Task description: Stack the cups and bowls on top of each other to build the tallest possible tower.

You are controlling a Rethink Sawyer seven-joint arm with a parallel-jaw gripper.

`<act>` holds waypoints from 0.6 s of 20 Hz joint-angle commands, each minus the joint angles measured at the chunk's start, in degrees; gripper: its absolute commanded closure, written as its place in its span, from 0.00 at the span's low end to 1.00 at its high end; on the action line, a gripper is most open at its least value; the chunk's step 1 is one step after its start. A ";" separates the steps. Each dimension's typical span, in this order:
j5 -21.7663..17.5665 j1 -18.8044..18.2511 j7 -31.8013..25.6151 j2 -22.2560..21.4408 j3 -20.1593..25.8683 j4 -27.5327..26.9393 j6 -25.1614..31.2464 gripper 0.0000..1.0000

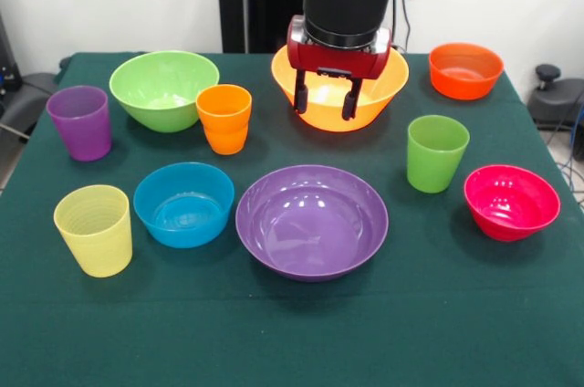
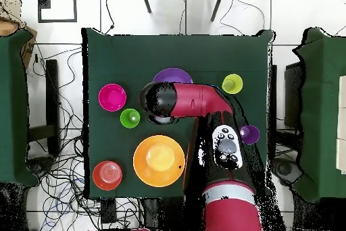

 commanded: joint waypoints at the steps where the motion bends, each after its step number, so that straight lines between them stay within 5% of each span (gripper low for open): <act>1: 0.38 0.36 -0.33 0.30 5.14 -2.40 4.65 0.00; 12: 0.40 -0.06 -1.26 -1.00 5.31 -1.39 5.63 0.00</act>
